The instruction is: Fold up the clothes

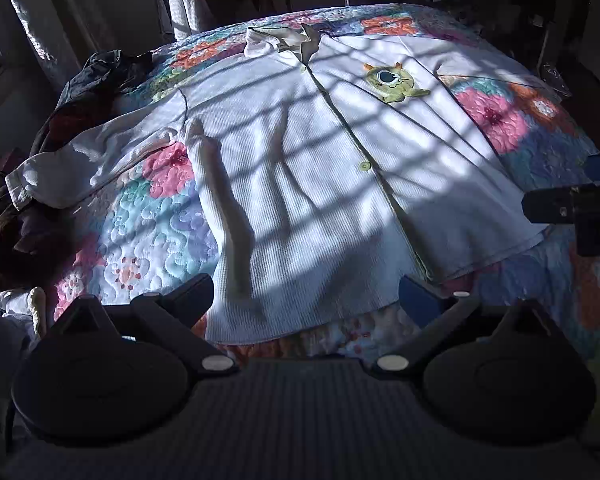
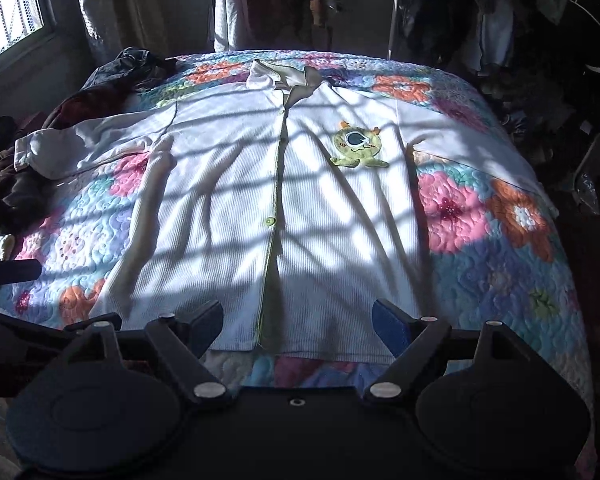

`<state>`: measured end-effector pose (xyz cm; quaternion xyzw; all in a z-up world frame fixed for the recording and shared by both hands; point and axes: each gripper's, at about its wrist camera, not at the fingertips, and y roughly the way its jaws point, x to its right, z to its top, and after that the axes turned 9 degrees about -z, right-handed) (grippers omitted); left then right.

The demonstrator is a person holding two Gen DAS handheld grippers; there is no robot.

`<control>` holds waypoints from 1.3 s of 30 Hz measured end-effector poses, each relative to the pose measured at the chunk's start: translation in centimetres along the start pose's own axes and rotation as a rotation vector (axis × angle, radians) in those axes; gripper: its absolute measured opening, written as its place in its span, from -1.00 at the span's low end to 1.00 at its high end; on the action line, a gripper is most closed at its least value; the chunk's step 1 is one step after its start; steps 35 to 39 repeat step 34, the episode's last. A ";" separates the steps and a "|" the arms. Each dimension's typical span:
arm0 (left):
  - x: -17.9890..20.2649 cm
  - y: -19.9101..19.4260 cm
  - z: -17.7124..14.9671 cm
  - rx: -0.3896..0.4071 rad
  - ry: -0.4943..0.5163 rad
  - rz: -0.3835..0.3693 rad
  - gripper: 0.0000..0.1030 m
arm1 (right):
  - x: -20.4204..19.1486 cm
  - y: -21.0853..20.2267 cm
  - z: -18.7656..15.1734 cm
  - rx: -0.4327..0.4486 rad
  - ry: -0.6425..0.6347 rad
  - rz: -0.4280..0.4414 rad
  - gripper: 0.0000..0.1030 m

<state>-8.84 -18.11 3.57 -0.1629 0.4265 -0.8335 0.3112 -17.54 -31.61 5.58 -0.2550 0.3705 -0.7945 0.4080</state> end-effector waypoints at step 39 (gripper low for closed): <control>1.2 0.3 -0.1 0.017 0.023 -0.011 0.95 | 0.6 1.4 -0.5 -0.028 0.000 -0.014 0.65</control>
